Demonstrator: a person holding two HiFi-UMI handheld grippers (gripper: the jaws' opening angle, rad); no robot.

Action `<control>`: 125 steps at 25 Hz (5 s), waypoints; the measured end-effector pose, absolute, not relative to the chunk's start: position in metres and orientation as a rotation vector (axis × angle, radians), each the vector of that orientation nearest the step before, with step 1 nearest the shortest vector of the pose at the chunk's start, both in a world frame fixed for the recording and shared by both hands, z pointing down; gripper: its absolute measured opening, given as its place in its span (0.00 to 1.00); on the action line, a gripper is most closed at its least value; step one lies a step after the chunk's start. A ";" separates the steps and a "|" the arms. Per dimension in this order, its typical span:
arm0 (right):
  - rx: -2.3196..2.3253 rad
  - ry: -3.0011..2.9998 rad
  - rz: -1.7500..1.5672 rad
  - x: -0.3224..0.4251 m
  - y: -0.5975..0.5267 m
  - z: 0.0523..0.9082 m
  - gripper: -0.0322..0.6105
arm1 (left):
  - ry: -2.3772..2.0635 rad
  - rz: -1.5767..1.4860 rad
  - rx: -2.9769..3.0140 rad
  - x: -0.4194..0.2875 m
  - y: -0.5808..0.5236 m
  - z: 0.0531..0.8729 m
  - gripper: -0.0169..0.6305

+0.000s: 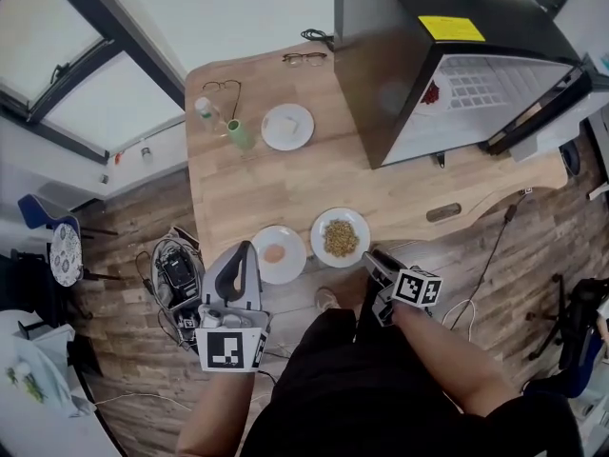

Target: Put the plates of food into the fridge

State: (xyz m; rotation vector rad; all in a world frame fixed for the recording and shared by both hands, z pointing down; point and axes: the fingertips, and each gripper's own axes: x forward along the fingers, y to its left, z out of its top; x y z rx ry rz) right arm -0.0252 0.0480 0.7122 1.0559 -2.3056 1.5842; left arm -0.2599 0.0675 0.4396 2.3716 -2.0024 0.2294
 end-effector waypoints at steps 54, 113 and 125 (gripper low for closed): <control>1.411 -2.422 1.978 0.078 -0.029 0.609 0.10 | -1.877 0.097 2.580 -0.185 -0.016 0.388 0.03; 1.764 -2.709 1.558 0.220 -0.306 0.475 0.10 | -2.133 0.140 2.449 -0.141 -0.168 0.338 0.03; 1.710 -2.497 0.898 0.217 -0.333 0.487 0.19 | -2.135 0.156 2.463 -0.132 -0.182 0.341 0.03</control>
